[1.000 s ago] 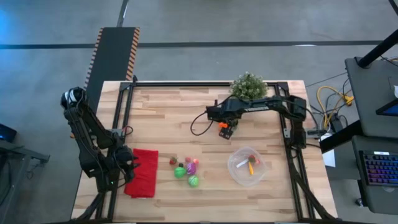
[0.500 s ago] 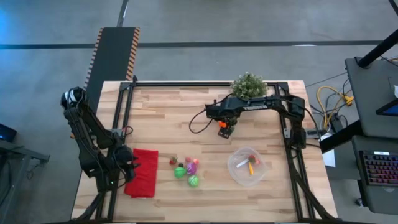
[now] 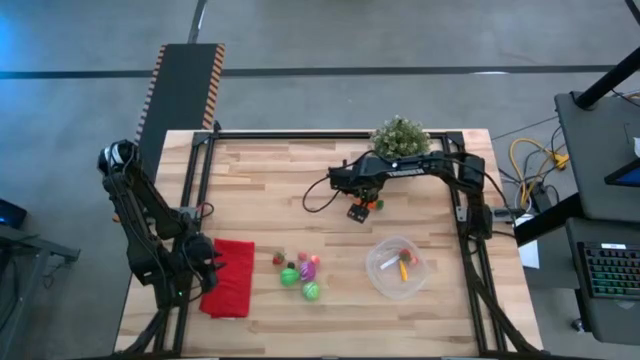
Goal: Pick and placing Produce into tupperware
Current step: Put the orange carrot into the transparent bin
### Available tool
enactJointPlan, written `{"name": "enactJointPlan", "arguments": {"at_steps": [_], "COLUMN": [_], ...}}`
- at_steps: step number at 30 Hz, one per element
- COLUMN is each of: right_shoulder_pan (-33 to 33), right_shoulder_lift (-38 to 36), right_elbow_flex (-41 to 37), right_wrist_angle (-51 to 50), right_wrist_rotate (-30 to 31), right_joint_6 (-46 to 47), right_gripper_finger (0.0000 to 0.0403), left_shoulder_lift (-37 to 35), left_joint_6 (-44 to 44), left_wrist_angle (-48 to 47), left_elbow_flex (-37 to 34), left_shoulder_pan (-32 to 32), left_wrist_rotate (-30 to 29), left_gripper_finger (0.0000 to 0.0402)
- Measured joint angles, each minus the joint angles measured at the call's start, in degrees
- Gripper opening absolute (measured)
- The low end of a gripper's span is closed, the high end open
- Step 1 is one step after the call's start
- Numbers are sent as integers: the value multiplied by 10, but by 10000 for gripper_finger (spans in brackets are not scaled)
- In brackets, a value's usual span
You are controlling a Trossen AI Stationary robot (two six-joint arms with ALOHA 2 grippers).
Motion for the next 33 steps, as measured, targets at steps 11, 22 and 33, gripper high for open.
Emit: {"name": "enactJointPlan", "arguments": {"at_steps": [11,22,33], "right_shoulder_pan": [-10,-17,-13], "right_shoulder_lift": [-3,-3,-43], "right_elbow_flex": [-10,-21,-19], "right_wrist_angle": [-15,-14,-36], "right_wrist_rotate": [1,0,-37], "right_joint_6": [-18,-19,30], "right_gripper_finger": [318,197,124], "left_shoulder_lift": [0,0,0], "left_joint_6": [1,6,7], "left_wrist_angle": [-1,-6,-6], "left_elbow_flex": [0,0,-1], "left_shoulder_pan": [0,0,0], "left_wrist_rotate": [12,12,12], "left_gripper_finger": [139,139,139]}}
